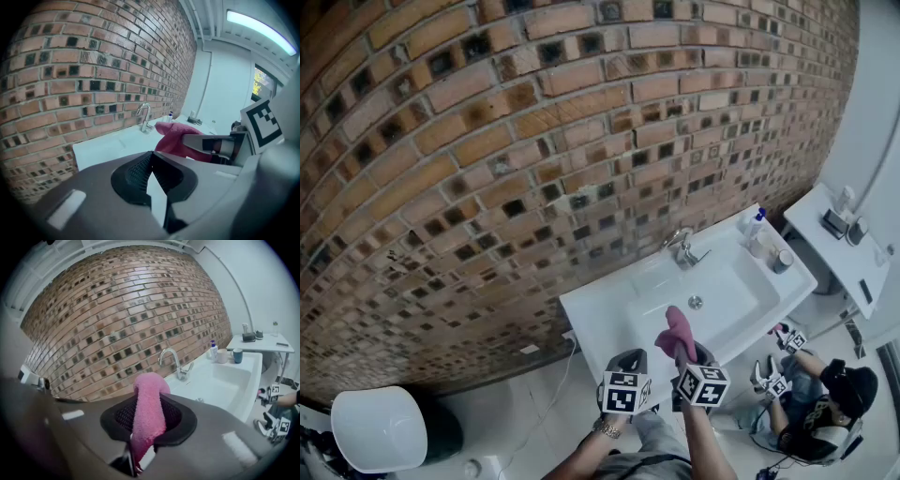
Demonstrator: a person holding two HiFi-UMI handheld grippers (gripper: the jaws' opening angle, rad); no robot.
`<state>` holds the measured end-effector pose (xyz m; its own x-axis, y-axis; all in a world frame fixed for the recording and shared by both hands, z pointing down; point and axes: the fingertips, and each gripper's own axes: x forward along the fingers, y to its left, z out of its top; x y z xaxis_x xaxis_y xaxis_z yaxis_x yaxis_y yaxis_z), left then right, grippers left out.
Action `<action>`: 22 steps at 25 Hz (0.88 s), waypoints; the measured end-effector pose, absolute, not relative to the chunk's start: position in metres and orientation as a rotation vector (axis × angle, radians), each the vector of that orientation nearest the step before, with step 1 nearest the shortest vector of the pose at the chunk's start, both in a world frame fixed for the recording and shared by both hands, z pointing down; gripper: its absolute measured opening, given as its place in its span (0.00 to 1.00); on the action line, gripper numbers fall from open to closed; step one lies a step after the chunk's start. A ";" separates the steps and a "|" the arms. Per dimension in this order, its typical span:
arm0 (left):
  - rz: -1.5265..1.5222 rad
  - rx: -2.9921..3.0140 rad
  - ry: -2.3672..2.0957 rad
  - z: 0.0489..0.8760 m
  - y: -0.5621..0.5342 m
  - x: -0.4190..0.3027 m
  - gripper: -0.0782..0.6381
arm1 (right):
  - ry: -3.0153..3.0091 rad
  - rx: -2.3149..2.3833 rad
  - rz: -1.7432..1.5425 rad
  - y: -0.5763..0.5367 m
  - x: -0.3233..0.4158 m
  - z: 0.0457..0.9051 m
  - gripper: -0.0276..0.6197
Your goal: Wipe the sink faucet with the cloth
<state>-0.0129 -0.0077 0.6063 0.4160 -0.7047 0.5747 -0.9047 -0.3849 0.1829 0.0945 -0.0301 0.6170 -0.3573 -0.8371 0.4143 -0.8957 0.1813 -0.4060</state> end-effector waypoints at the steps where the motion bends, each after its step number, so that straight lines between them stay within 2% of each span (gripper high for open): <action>1: 0.553 2.197 -1.361 0.603 -0.020 -0.008 0.14 | -2.323 1.754 0.921 -0.049 0.112 0.617 0.15; 6: 0.591 2.170 -1.396 0.597 -0.067 -0.002 0.14 | -2.237 1.822 0.915 -0.144 0.164 0.621 0.15; 14: 0.623 2.108 -1.455 0.594 -0.111 -0.025 0.14 | -2.097 1.714 0.269 -0.313 0.174 0.566 0.15; 18: 0.621 2.130 -1.449 0.589 -0.129 -0.028 0.14 | -2.162 1.509 0.272 -0.347 0.137 0.585 0.15; 22: 0.614 2.169 -1.432 0.582 -0.147 -0.030 0.14 | -2.241 1.400 0.276 -0.335 0.087 0.611 0.15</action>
